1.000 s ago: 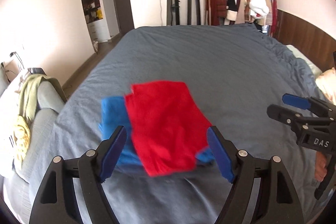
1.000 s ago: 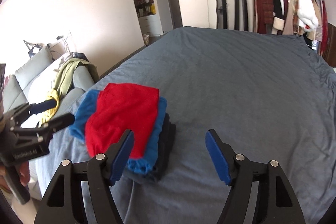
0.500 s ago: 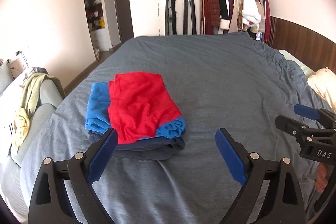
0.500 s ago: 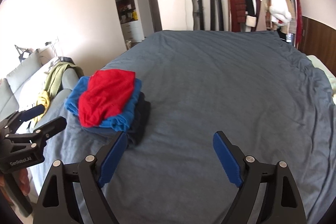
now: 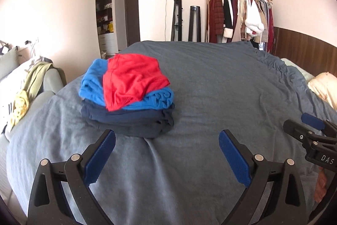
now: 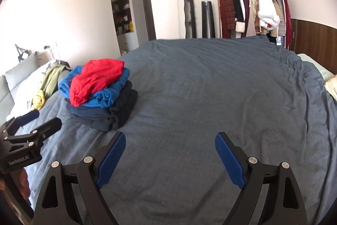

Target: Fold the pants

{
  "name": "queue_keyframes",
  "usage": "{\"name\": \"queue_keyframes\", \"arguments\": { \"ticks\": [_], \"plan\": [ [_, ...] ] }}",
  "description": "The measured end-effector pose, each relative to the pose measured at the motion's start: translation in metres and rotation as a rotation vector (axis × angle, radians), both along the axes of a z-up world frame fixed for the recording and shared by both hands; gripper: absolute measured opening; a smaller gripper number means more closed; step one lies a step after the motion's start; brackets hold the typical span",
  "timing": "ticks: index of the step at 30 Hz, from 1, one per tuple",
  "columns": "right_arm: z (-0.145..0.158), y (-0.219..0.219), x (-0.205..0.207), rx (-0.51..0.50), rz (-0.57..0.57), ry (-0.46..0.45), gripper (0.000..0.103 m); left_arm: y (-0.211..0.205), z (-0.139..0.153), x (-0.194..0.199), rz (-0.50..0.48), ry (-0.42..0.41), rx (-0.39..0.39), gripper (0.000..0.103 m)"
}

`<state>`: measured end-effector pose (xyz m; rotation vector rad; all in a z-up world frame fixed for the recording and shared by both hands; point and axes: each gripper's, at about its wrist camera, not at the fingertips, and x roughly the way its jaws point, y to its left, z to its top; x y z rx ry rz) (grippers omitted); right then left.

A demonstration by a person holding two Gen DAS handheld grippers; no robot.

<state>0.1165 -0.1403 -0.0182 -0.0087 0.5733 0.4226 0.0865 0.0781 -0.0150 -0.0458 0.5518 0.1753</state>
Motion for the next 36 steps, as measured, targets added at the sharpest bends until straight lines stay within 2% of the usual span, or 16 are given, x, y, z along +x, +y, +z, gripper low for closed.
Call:
{"name": "queue_keyframes", "arguments": {
  "ticks": [7, 13, 20, 29, 36],
  "plan": [
    [0.002, -0.016, -0.031, 0.045, -0.025, 0.000, 0.088, -0.011, 0.017, -0.033, -0.001, -0.014, -0.011, 0.103],
    [0.009, -0.022, -0.059, 0.033, -0.045, -0.017, 0.088, -0.025, 0.020, -0.052, -0.038, 0.004, -0.022, 0.103],
    [0.024, -0.041, -0.095, 0.009, -0.092, -0.077, 0.088, -0.053, 0.031, -0.084, -0.056, -0.039, 0.027, 0.103],
    [0.030, -0.063, -0.137, -0.015, -0.125, -0.116, 0.088, -0.073, 0.030, -0.111, -0.067, -0.033, 0.008, 0.103],
    [0.027, -0.073, -0.149, -0.023, -0.130, -0.112, 0.088, -0.081, 0.026, -0.118, -0.072, -0.022, 0.001, 0.103]
  ]
}}
